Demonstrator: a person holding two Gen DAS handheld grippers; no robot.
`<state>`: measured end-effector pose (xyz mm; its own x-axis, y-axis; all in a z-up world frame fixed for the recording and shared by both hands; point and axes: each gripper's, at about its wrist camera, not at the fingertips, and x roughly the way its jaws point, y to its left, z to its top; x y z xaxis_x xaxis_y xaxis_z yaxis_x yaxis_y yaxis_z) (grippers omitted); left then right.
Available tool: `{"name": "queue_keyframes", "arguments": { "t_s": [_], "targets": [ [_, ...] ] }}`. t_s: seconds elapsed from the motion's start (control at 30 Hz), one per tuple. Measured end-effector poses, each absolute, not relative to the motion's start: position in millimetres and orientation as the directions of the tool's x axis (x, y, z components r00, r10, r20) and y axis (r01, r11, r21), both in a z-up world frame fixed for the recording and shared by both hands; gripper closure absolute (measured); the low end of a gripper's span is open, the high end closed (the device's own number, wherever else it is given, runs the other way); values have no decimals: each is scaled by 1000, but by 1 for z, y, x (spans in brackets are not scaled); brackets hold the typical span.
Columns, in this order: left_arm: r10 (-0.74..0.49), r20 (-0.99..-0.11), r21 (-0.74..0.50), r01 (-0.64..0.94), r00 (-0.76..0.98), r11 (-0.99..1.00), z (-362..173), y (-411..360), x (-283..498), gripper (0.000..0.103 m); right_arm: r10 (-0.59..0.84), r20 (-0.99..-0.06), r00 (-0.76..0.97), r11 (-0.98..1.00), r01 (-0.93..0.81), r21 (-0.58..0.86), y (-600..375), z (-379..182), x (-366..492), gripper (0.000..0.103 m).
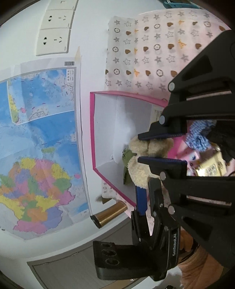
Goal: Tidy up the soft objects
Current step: 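Carry the teddy bear into the box and open the left gripper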
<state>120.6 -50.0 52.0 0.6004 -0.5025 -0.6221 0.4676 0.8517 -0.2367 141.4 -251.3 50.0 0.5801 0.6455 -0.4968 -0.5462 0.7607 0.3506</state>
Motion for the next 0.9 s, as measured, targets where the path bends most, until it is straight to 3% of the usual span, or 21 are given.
{"name": "queue_keyframes", "arguments": {
  "t_s": [0.4, 0.9],
  "targets": [
    [-437, -701, -214, 418, 564, 883, 22, -52, 169, 64, 613, -581, 536, 783, -510, 356, -237, 19, 183, 83],
    [-420, -721, -210, 404, 551, 890, 8, -54, 174, 64, 565, -621, 543, 818, -465, 338, -234, 6, 202, 84]
  ]
}}
